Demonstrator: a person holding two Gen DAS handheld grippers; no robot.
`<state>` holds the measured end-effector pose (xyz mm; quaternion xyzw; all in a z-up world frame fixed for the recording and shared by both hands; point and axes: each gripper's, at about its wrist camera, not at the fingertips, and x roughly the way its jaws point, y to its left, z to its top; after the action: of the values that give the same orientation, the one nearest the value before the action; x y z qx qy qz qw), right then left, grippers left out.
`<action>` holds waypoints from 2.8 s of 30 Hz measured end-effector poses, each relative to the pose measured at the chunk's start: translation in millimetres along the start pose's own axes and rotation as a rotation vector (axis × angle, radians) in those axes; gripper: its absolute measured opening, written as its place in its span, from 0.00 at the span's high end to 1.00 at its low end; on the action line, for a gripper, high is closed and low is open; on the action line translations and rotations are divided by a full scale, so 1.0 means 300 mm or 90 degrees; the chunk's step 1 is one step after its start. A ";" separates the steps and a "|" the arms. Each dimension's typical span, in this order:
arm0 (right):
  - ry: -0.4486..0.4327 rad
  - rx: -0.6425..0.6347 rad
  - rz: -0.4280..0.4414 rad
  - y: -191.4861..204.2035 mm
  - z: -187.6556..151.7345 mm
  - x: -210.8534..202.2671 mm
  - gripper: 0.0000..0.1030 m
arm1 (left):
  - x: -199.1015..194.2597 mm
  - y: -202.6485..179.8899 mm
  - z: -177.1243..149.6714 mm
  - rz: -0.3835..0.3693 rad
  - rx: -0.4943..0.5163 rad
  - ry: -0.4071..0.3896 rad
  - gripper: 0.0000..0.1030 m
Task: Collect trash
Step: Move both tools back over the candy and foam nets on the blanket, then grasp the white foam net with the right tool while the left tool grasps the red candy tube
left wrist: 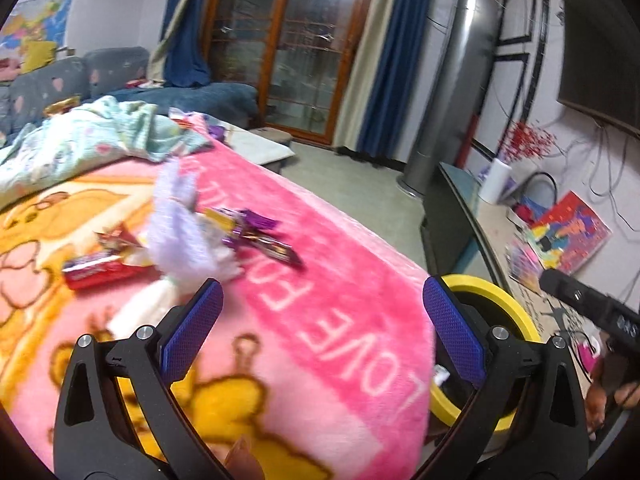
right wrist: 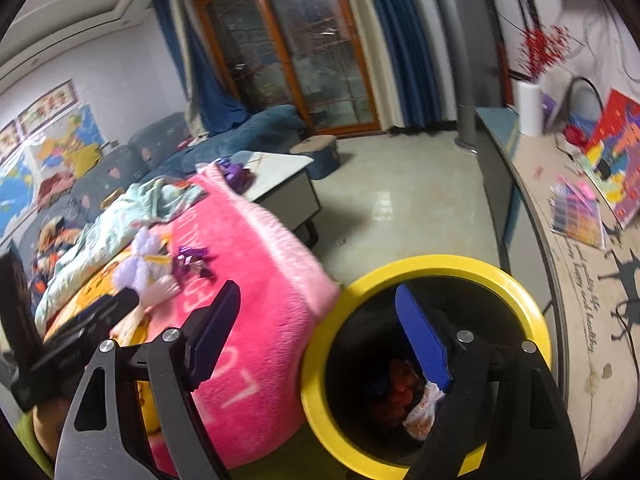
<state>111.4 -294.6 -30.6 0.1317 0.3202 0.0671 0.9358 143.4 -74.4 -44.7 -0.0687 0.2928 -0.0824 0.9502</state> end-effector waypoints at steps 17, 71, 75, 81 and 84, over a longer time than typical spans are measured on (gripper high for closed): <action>0.000 -0.148 0.071 0.291 -0.036 0.030 0.23 | -0.103 0.254 0.050 0.099 -0.068 -0.050 0.11; 0.155 -0.282 0.205 0.773 -0.032 0.542 0.67 | 0.193 0.691 0.027 0.029 -0.058 0.178 0.28; 0.174 -0.255 0.229 0.750 -0.042 0.530 0.85 | 0.183 0.670 0.020 0.024 -0.042 0.178 0.36; 0.176 -0.219 0.240 0.696 -0.040 0.474 0.86 | 0.179 0.628 0.003 0.022 -0.004 0.198 0.54; 0.172 -0.212 0.240 0.677 -0.032 0.448 0.86 | 0.178 0.593 -0.009 0.021 0.026 0.209 0.62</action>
<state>202.7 -70.1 -57.2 0.0233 0.3965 0.3087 0.8642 206.0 88.6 -107.7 -0.0305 0.4431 -0.0827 0.8921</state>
